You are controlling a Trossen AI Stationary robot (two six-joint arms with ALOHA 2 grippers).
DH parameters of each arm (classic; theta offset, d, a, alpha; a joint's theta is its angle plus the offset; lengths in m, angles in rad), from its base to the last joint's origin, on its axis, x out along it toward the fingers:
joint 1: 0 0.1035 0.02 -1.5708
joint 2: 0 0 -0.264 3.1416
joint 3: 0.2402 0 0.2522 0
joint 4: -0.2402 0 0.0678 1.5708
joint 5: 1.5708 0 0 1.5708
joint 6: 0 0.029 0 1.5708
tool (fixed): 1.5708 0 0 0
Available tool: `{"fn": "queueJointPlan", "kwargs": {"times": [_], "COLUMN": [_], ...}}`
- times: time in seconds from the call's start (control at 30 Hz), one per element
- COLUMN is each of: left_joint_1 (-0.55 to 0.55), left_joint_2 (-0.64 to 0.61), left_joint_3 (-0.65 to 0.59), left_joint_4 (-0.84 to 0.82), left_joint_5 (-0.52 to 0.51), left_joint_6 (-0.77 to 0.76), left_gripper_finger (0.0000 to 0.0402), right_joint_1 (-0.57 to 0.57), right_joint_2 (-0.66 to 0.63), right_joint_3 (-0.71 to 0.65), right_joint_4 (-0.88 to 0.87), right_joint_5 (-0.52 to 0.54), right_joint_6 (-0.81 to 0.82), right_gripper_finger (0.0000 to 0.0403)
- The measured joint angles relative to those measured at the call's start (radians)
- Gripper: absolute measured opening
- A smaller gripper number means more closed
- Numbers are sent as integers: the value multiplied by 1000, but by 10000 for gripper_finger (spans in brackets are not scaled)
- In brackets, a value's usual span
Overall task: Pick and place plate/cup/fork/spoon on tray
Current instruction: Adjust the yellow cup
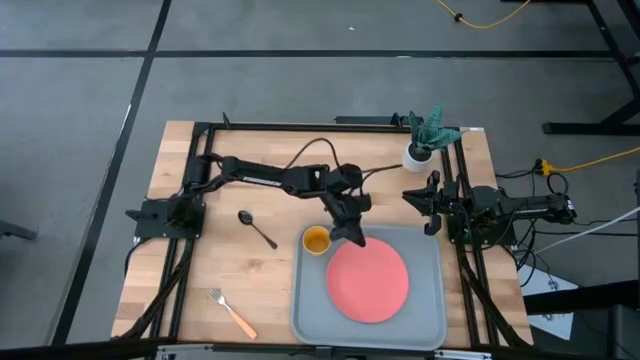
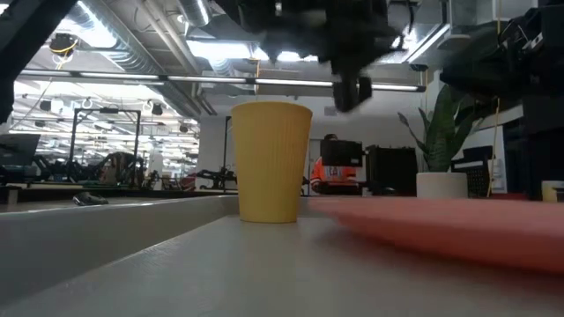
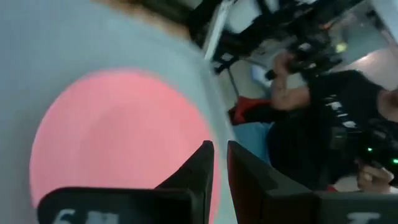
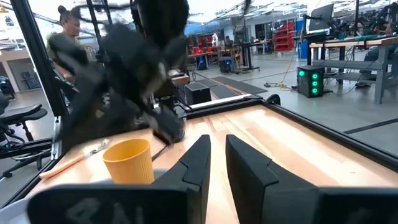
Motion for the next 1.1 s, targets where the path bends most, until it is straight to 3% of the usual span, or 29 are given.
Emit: {"fn": "queueJointPlan", "kwargs": {"times": [0.2, 0.3, 0.37, 0.57, 0.67, 0.9, 1.1], "left_joint_1": [-3, -44, -91, -303, -398, -519, -556], "left_joint_2": [-125, -200, -246, -306, -288, -231, -187], "left_joint_3": [0, 0, 0, 0, 0, 0, 0], "left_joint_4": [-157, -291, -404, -718, -789, -675, -609], "left_joint_5": [2, -47, -195, -874, -1034, -1076, -1098], "left_joint_6": [48, 84, 105, 76, 9, -17, -15], "left_gripper_finger": [41, 38, 37, 37, 37, 37, 37], "right_joint_1": [0, 0, 0, 0, 0, 0, 0], "right_joint_2": [1, 1, 1, 1, 1, 2, 3], "right_joint_3": [0, 0, 0, 0, 0, 0, 0], "right_joint_4": [-11, -11, -12, -13, -13, -13, -14], "right_joint_5": [-2, -12, -24, -34, -34, -35, -35], "right_joint_6": [4, 3, 2, 2, 2, 31, 54], "right_gripper_finger": [56, 56, 56, 56, 56, 56, 56]}}
